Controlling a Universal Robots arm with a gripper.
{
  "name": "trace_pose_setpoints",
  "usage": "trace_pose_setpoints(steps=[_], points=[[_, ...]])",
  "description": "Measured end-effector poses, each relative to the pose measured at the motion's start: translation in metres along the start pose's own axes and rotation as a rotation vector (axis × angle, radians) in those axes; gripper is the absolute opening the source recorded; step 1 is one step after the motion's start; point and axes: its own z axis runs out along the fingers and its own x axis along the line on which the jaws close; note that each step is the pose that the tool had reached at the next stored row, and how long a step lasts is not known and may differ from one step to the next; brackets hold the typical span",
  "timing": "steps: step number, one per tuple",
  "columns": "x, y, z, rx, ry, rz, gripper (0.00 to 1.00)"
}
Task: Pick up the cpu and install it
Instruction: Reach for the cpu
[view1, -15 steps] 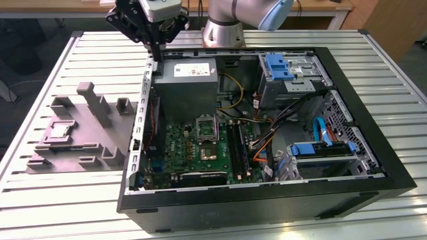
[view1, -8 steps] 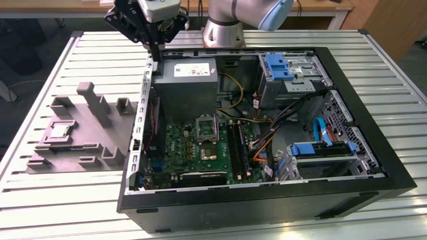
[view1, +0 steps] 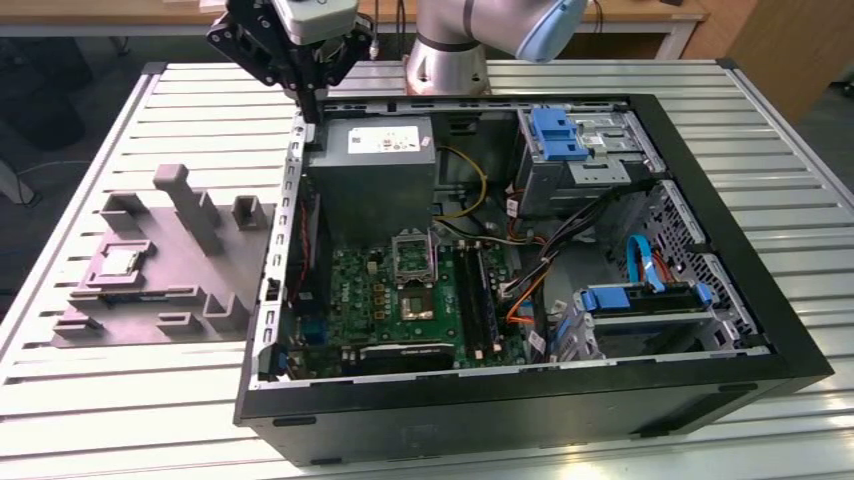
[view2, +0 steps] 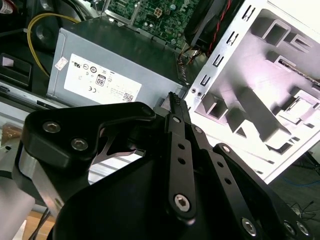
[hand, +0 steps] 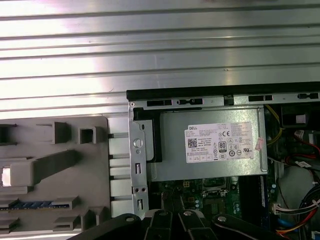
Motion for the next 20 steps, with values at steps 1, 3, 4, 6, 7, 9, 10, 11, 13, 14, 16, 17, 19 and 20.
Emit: trace_pose_setpoints(steps=[1,3,4,6,7,9,10,11,13,14,16,17,19,20], points=[[0.0002,0.0000,0.0000,0.0000,0.0000,0.000,0.11],[0.0007,0.0000,0.0000,-0.0001,0.0000,0.000,0.11],[0.0009,-0.0001,0.0000,0.0000,0.0000,0.000,0.11],[0.0014,-0.0001,0.0000,0.0000,0.0000,0.000,0.11],[0.0016,-0.0001,0.0000,0.0000,0.0000,0.000,0.11],[0.0021,-0.0002,0.0000,-0.0001,0.0000,0.000,0.11],[0.0023,-0.0002,0.0000,0.0000,0.0000,0.000,0.11],[0.0025,-0.0002,0.0000,0.0000,0.0000,0.000,0.11],[0.0029,-0.0002,0.0000,0.0000,0.0000,0.000,0.11],[0.0031,-0.0002,0.0000,0.0000,0.0000,0.000,0.11],[0.0036,-0.0003,-0.0001,0.0000,0.0000,0.000,0.11],[0.0038,-0.0003,-0.0001,0.0000,0.0000,0.000,0.11],[0.0042,-0.0003,0.0000,0.0000,0.0000,0.000,0.11],[0.0045,-0.0003,0.0000,0.0000,-0.0001,0.000,0.11]])
